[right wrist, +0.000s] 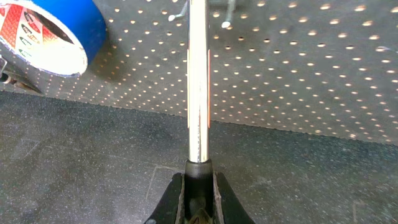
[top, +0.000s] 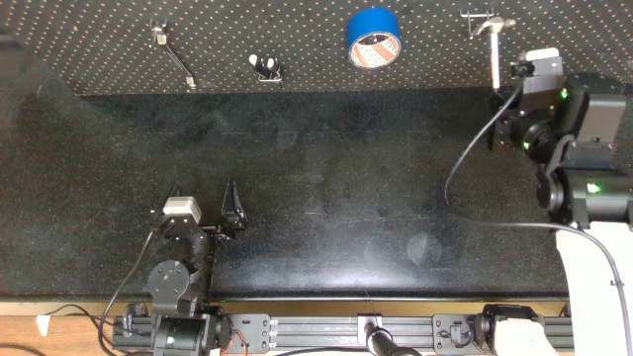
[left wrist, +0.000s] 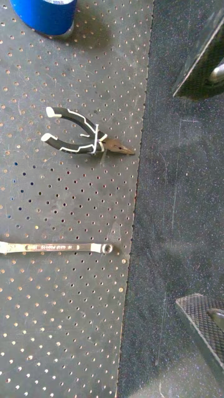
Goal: Place Tools Onto Pegboard
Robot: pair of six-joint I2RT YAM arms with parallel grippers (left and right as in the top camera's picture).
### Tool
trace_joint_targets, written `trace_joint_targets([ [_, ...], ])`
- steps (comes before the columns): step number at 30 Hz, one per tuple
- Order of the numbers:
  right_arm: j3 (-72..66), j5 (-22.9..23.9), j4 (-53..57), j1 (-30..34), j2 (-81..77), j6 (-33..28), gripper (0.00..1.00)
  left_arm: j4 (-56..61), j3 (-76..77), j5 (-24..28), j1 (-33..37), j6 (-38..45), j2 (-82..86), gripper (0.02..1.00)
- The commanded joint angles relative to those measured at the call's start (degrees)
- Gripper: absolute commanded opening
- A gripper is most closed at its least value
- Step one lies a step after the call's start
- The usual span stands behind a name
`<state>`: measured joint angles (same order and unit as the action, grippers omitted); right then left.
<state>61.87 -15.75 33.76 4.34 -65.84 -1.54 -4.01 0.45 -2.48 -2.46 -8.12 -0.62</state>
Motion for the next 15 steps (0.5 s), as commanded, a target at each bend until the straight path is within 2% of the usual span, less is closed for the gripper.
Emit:
trace_joint_targets([
  [1, 0.3, 0.3, -1.9, -1.2, -2.3, 0.4, 0.073, -0.4, -0.1, 0.2, -0.2, 0.7, 0.4, 0.996],
  [9, 0.3, 0.7, -8.4, -1.2, -8.8, 0.2, 0.075, -0.4, -0.1, 0.2, -0.2, 0.7, 0.4, 0.996],
  [15, 0.3, 0.8, -8.6, -3.2, -11.0, -1.0, 0.075, -0.4, -0.1, 0.2, -0.2, 0.7, 0.4, 0.993],
])
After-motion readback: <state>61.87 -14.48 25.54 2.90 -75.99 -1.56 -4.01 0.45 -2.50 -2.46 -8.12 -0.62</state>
